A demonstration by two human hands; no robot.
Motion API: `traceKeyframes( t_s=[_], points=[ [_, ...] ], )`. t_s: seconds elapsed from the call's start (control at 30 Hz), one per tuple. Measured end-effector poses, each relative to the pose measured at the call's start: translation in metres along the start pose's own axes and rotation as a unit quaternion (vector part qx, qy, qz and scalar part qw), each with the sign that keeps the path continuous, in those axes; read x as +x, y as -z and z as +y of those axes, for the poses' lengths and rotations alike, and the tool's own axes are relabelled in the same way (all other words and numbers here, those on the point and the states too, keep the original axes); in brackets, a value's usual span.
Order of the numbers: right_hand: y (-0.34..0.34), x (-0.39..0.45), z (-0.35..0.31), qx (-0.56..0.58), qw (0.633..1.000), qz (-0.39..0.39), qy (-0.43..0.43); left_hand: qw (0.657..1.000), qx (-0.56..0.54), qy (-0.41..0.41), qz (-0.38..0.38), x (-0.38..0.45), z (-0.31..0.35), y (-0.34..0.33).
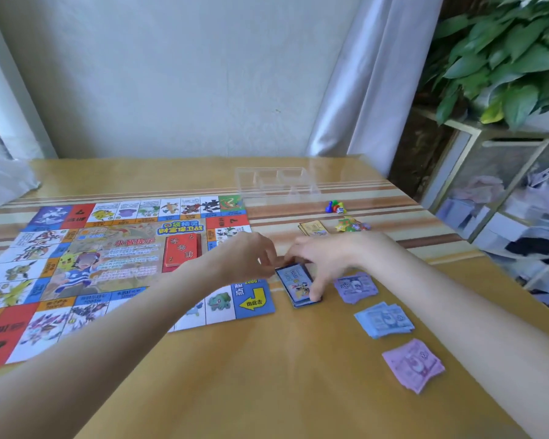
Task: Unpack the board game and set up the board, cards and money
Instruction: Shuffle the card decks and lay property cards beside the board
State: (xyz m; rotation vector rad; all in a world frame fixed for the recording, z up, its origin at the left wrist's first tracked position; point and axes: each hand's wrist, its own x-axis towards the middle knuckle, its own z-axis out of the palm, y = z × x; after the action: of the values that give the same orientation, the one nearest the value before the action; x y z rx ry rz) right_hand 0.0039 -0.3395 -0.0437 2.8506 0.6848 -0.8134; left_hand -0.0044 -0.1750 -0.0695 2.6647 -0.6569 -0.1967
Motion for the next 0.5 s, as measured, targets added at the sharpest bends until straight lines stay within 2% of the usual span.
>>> traceKeyframes(
  t_s=[0.13, 0.27, 0.4, 0.5],
  points=[
    [-0.006, -0.005, -0.007, -0.007, 0.999, 0.018, -0.026, 0.995, 0.086, -0.009, -0.058, -0.012, 0.009, -0.005],
    [0.001, -0.002, -0.016, -0.053, 0.997, -0.01, -0.055, 0.986, 0.155, -0.017, -0.055, -0.015, 0.012, -0.012],
    [0.003, 0.0, -0.016, -0.058, 0.996, -0.02, -0.064, 0.994, 0.105, -0.004, -0.042, -0.015, 0.01, -0.009],
    [0.005, -0.002, -0.014, 0.026, 0.999, -0.026, -0.04, 0.999, 0.035, -0.026, 0.001, -0.016, 0.01, -0.002]
  ],
)
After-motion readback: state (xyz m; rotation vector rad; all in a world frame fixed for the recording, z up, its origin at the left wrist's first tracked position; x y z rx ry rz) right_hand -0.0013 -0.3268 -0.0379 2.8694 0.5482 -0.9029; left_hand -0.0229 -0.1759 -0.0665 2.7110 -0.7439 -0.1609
